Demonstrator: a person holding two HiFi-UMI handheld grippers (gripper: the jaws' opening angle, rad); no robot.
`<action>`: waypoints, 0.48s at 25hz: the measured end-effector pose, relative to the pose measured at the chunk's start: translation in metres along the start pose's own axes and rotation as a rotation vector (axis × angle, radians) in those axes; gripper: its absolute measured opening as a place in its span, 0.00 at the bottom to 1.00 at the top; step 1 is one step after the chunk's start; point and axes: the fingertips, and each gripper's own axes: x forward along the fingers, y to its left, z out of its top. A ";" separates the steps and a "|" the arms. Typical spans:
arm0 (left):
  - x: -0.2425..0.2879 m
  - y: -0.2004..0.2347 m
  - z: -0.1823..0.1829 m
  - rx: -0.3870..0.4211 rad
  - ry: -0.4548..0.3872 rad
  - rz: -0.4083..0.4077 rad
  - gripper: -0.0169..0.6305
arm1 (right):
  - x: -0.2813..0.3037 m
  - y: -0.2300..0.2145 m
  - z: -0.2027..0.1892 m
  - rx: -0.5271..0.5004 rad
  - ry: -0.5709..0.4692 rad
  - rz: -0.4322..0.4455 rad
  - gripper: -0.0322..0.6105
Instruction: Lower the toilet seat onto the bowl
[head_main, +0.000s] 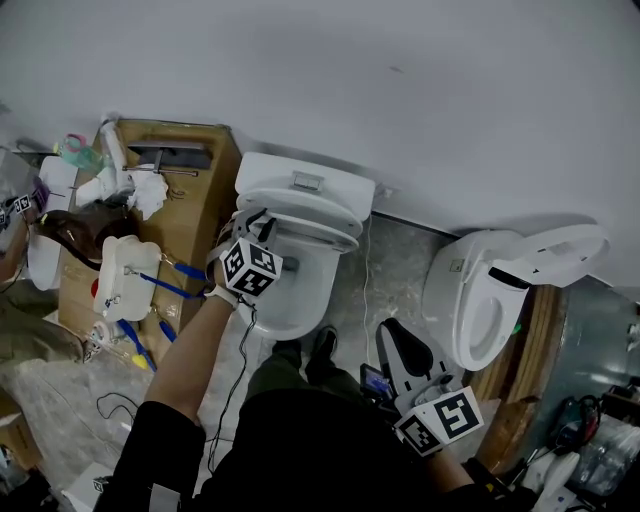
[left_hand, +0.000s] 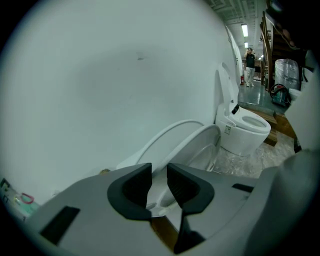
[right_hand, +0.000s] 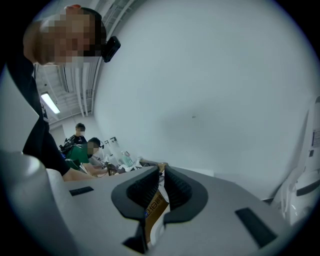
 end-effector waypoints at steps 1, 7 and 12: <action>-0.003 -0.003 -0.002 0.001 -0.001 0.001 0.18 | -0.001 0.000 -0.001 0.002 0.002 0.002 0.13; -0.021 -0.017 -0.014 -0.003 0.021 0.006 0.18 | -0.011 -0.002 -0.004 0.020 0.007 0.014 0.13; -0.035 -0.029 -0.027 -0.019 0.038 0.020 0.18 | -0.018 0.002 -0.008 0.009 0.013 0.034 0.13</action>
